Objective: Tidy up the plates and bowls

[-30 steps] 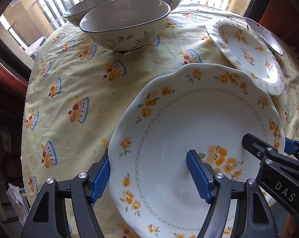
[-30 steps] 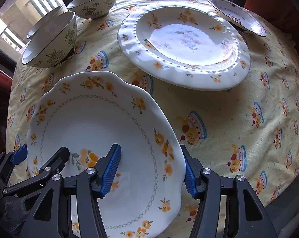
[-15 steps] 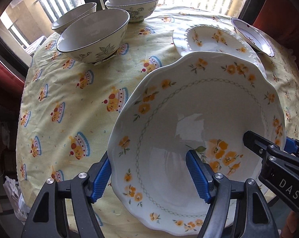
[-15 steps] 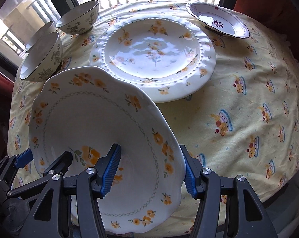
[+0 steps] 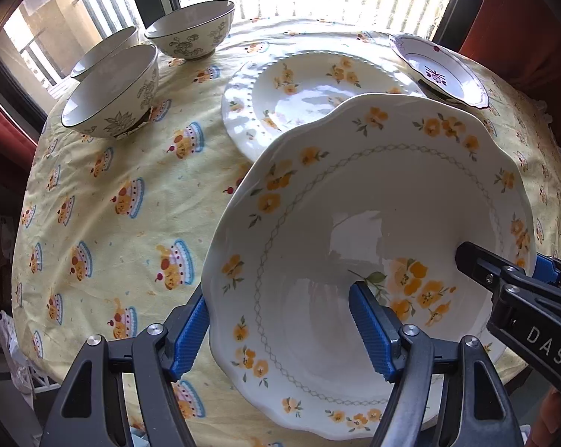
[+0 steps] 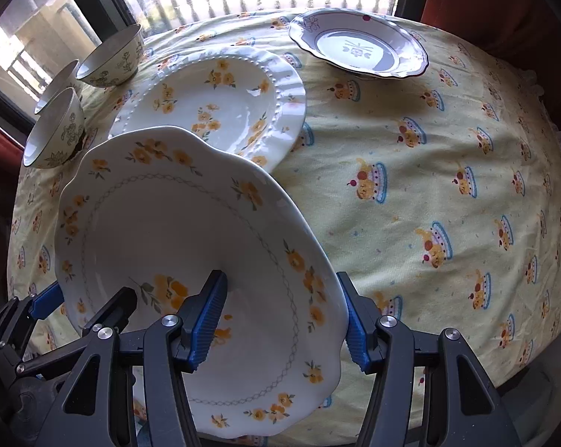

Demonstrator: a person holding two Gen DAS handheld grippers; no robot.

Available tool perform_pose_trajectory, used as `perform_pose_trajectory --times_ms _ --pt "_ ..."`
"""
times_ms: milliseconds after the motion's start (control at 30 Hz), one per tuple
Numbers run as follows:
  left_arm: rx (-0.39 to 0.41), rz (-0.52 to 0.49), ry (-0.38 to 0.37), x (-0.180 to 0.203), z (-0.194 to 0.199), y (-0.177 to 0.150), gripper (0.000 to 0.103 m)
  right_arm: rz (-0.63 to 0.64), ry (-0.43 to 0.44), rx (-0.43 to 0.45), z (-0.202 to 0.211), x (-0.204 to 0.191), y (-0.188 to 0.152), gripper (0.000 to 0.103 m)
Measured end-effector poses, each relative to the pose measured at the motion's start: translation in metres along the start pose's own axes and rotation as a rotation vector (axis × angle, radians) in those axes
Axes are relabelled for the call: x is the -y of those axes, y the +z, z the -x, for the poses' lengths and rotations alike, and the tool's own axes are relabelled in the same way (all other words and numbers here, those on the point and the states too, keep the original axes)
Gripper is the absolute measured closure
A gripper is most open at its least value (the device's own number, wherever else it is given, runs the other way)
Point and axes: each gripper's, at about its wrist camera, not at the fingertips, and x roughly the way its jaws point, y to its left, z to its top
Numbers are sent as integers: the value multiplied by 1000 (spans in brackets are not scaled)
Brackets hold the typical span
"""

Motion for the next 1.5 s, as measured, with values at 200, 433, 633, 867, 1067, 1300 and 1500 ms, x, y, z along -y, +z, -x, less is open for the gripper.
perform_pose_trajectory --times_ms 200,433,633,867,1067,1300,1500 --pt "-7 -2 -16 38 -3 -1 29 -11 -7 2 4 43 3 42" --pt "-15 -23 -28 79 -10 5 29 -35 -16 3 4 88 4 42" --pt "-42 -25 -49 108 -22 9 30 -58 -31 -31 -2 122 5 42" --pt "-52 -18 -23 128 -34 13 30 -57 -38 -81 -18 144 7 42" --pt "-42 6 -6 128 -39 19 30 -33 -43 -117 -34 146 18 42" --pt "-35 0 -30 121 -35 30 26 -28 -27 -131 -46 138 35 39" --pt "9 -108 -52 120 -22 38 15 -54 -90 -51 -32 134 44 34"
